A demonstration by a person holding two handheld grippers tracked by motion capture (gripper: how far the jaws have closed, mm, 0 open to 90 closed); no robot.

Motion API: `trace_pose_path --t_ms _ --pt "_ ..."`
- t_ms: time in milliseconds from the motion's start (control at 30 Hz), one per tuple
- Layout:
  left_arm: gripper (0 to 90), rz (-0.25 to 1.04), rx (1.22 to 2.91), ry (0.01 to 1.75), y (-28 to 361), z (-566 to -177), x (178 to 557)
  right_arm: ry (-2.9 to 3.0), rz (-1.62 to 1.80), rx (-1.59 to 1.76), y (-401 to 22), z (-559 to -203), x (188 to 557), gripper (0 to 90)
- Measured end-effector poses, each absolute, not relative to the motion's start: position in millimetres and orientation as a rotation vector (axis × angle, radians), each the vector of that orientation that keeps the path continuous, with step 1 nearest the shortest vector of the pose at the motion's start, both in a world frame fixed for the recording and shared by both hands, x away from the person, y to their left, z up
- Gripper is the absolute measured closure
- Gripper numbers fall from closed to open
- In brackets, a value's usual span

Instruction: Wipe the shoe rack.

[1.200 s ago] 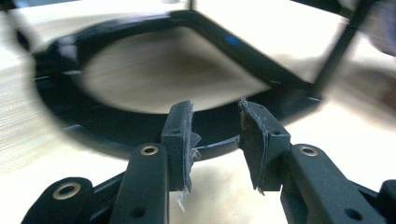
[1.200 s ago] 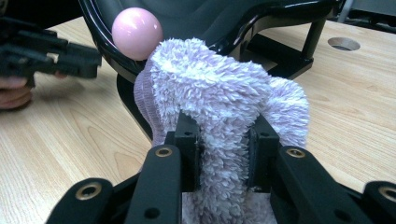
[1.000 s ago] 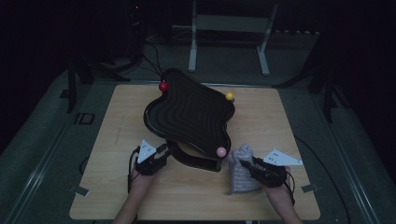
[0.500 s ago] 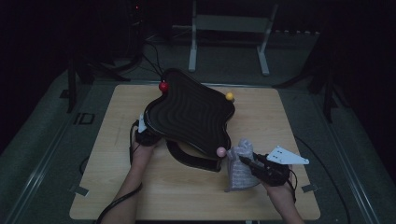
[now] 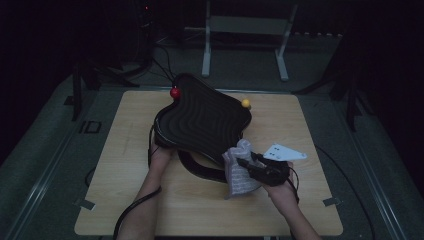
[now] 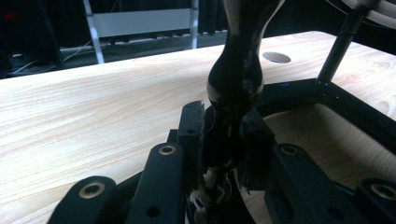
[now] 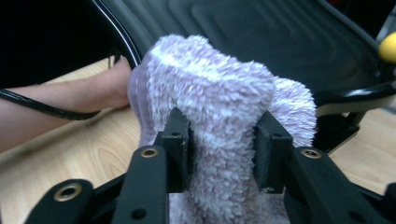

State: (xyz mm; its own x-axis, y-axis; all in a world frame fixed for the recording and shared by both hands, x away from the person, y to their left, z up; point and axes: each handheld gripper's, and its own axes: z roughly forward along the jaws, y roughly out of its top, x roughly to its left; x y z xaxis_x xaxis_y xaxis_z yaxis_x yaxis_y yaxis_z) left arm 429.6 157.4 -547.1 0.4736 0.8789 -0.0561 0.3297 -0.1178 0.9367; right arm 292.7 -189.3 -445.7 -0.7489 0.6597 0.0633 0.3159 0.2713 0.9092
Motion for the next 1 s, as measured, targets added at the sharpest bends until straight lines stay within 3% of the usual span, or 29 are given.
trace_pose_path --t_ms 1000 --pt "74.8 0.597 1.642 1.037 195 -551 346 2.181 1.395 0.871 -202 -444 326 67.2"
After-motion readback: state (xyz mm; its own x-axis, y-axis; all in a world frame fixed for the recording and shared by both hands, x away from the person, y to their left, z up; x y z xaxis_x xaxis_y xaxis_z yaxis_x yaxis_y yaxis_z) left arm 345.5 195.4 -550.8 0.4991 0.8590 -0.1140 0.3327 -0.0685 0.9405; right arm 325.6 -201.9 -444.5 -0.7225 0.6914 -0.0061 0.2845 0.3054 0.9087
